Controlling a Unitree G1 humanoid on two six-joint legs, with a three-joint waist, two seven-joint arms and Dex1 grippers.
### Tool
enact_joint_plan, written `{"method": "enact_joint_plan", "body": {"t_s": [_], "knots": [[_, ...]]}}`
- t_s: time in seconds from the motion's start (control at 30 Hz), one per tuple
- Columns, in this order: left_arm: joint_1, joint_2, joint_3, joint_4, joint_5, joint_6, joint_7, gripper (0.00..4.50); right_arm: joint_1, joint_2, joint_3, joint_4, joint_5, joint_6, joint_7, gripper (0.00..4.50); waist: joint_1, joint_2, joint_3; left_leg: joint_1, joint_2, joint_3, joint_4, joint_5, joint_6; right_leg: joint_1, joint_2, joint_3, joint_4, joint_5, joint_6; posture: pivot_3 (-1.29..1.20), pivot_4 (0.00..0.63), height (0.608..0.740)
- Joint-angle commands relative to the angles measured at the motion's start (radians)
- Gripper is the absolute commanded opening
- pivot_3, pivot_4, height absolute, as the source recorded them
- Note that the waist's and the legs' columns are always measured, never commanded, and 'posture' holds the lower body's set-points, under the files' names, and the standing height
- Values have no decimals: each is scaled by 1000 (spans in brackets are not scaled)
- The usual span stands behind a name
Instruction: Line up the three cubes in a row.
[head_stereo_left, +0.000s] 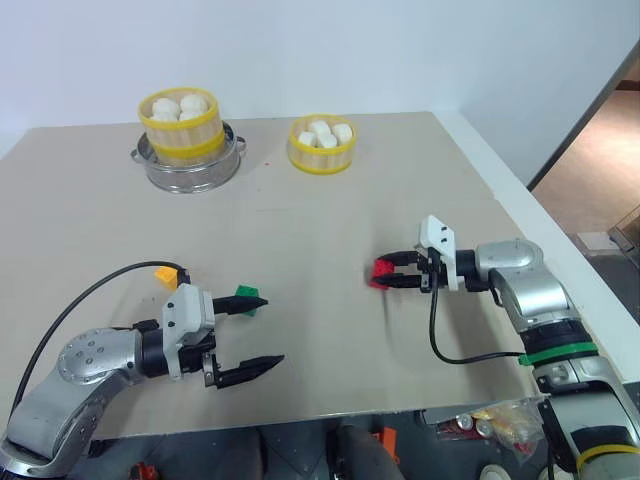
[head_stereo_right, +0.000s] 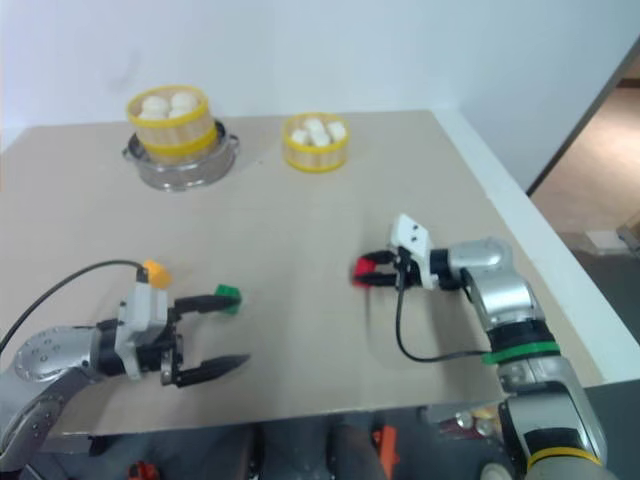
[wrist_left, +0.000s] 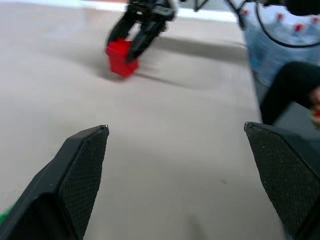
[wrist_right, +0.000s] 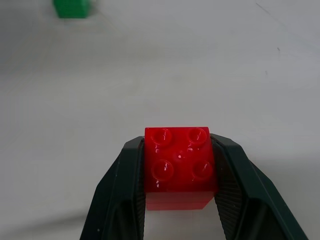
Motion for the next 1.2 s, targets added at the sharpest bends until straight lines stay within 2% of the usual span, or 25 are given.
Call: {"method": "enact_joint_plan", "body": {"t_s": [0.03, 0.17, 0.4, 0.83, 0.9, 1.1, 1.2], "knots": [[67, -46, 47, -57, 29, -41, 77, 4500, -85, 39, 58, -33, 11, 8, 108, 1237, -13, 0, 0, 0, 0, 0, 0, 0, 0, 0, 0, 0, 0, 0, 1, 0, 150, 740], [124, -87, 59, -97, 45, -36, 149, 4500, -110, 92, 126, -22, -9, -55, 187, 1237, -13, 0, 0, 2, 2, 2, -1, 0, 0, 1, 1, 2, 0, 0, 1, 0, 150, 740], [182, -97, 60, -129, 60, -37, 181, 4500, -174, 199, 161, 141, -53, -201, 197, 1237, -13, 0, 0, 4, 2, 6, 0, 0, 0, 0, 1, 4, 2, 0, -3, 0, 150, 740], [192, -91, 67, -129, 60, -41, 188, 4500, -219, 235, 157, 326, -102, -289, 207, 1237, -13, 0, 0, 5, 3, 10, 0, 0, 0, -1, 2, 7, 3, 0, -4, 0, 150, 740], [188, -92, 63, -130, 61, -40, 189, 4500, -222, 235, 157, 348, -114, -310, 200, 2299, -13, 0, 0, 5, 3, 11, -1, 0, 0, -2, 2, 8, 3, 0, -4, 0, 150, 740], [185, -95, 70, -121, 67, -39, 200, 4500, -236, 235, 133, 356, -105, -295, 193, 4339, -13, 0, 0, 5, 3, 13, -1, 0, 0, -3, 2, 10, 5, 0, -4, 0, 150, 740], [186, -87, 97, -99, 77, -49, 200, 4500, -238, 219, 104, 306, -77, -257, 191, 4432, -13, 0, 0, 5, 4, 14, -1, 0, 0, -4, 3, 11, 6, 0, -4, 0, 150, 740]]}}
